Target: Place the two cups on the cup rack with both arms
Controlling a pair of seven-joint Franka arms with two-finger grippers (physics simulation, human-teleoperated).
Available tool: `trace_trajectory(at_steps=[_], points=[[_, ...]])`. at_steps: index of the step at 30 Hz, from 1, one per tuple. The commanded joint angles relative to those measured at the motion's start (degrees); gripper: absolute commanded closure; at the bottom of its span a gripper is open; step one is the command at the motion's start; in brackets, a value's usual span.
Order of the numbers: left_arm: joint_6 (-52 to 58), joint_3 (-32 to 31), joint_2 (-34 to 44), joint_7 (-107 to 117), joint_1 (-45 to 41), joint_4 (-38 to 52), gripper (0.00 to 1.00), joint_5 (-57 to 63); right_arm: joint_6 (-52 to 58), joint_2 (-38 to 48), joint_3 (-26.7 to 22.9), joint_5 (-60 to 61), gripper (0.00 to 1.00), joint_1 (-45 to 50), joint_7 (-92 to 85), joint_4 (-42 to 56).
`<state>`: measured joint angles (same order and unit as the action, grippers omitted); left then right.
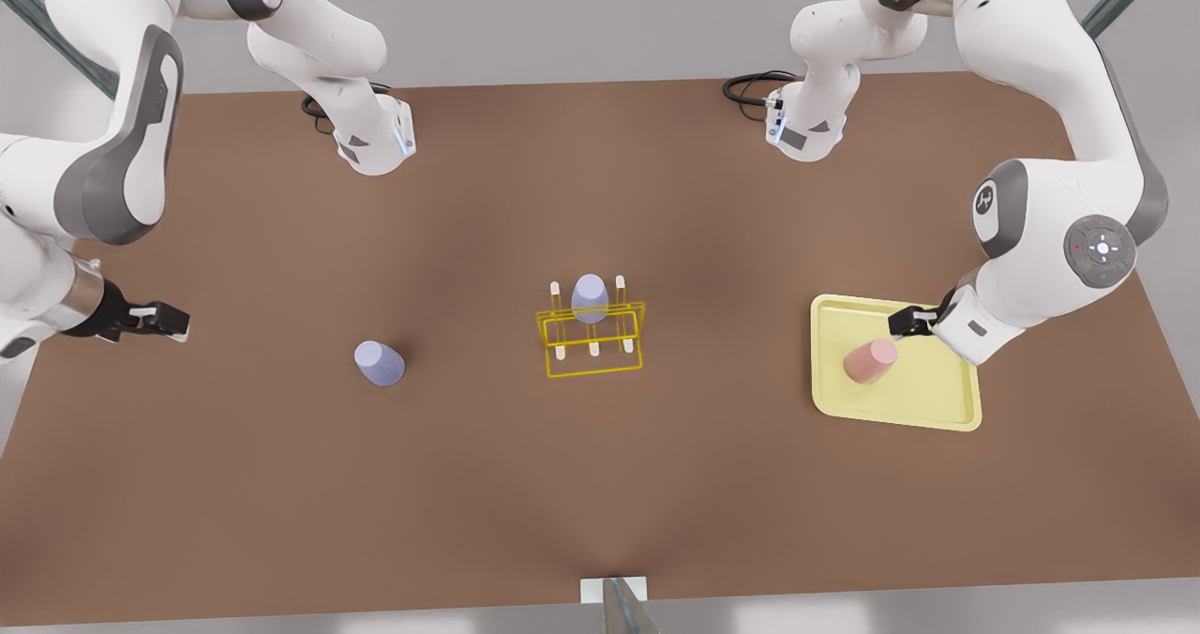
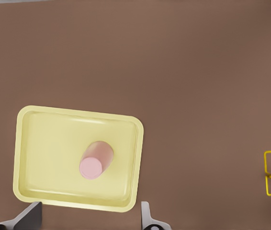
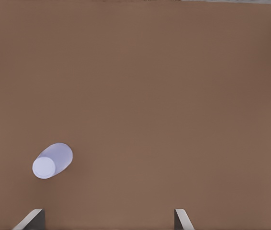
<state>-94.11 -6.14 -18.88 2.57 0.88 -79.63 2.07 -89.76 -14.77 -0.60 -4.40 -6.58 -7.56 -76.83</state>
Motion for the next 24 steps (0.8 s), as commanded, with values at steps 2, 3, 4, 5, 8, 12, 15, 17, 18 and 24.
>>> trace_trajectory(at_steps=[2,3,4,5,8,12,15,17,18,24], points=[[-0.64,0.08,-0.02,1.83,0.09,0.00,0.00,0.04,-0.59,-0.25,0.08,-0.52,0.00,0.61,-7.73,-0.16],[-1.16,0.96,-0.28,1.74,0.00,-1.22,0.00,0.04,-0.33,-0.69,0.16,-0.70,0.00,2.27,-7.73,-1.65],[-6.60,2.19,-0.28,1.74,0.09,-6.93,0.00,0.03,-1.38,-1.48,0.16,-3.77,0.00,7.98,-6.85,-4.46],[-18.64,3.15,-0.37,1.74,0.09,-16.24,0.00,0.04,-10.07,-3.68,0.25,-3.95,0.00,11.59,-2.29,-8.33],[-36.74,4.47,-2.39,-2.83,1.05,-28.99,0.00,0.03,-28.10,-7.55,0.43,-0.26,0.01,12.56,-0.79,-17.12],[-41.68,4.47,-5.03,-5.38,2.02,-30.85,0.00,0.04,-35.39,-9.04,0.52,1.41,0.01,14.32,2.03,-21.08],[-43.09,4.47,-6.52,-5.38,2.55,-30.85,0.00,0.04,-37.07,-10.89,0.52,4.40,0.01,14.76,2.11,-21.08],[-43.09,4.47,-7.40,-5.29,2.63,-31.55,0.00,0.04,-36.98,-10.98,0.52,4.49,0.01,14.76,2.11,-21.69],[-43.09,4.47,-7.49,-5.29,2.55,-32.52,0.00,0.04,-37.07,-10.80,0.52,4.49,0.01,14.76,2.11,-22.05],[-43.09,4.56,-9.07,-5.29,2.81,-34.28,0.00,-0.05,-45.50,-8.78,0.52,4.75,0.00,14.49,2.11,-31.80]])
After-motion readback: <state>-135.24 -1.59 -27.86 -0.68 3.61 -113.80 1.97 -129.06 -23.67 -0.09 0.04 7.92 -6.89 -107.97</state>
